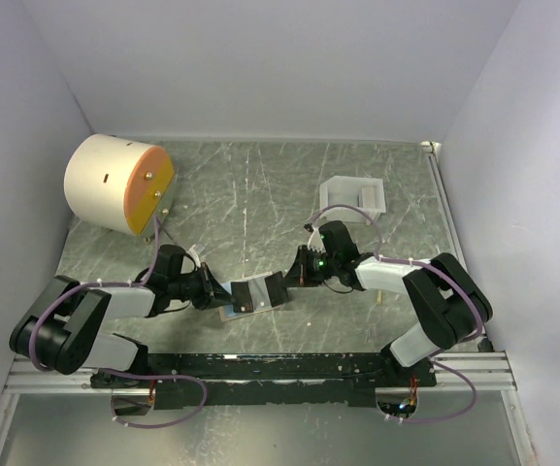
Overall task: Put the credit cards into the card holder
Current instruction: Insert the credit card into the card holder.
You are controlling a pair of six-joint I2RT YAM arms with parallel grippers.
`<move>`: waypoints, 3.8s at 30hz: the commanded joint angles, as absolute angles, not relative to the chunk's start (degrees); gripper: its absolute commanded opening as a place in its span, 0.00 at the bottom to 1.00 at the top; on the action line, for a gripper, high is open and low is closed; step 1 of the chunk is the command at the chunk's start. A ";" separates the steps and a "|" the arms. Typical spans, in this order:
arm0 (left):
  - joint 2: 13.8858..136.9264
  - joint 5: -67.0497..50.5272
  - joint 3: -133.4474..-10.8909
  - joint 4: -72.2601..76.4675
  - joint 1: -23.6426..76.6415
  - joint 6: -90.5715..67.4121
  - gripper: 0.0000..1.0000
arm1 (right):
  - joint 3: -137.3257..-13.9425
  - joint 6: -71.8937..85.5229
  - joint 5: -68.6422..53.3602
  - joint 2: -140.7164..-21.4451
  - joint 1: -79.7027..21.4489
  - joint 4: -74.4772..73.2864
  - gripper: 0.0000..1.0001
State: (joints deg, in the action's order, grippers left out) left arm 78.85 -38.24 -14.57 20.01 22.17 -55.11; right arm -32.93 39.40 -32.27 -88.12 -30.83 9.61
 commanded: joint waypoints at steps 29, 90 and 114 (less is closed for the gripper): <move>80.76 -34.71 -9.52 31.76 21.36 -61.97 0.07 | -32.03 38.50 -30.67 -87.10 -31.13 7.91 0.00; 86.38 -31.02 -7.83 43.02 25.28 -66.57 0.07 | -36.04 34.46 -17.44 -82.37 -31.82 -4.19 0.00; 91.91 -27.22 -8.56 51.54 29.59 -68.67 0.07 | -33.05 36.57 -20.19 -83.92 -32.25 -0.32 0.00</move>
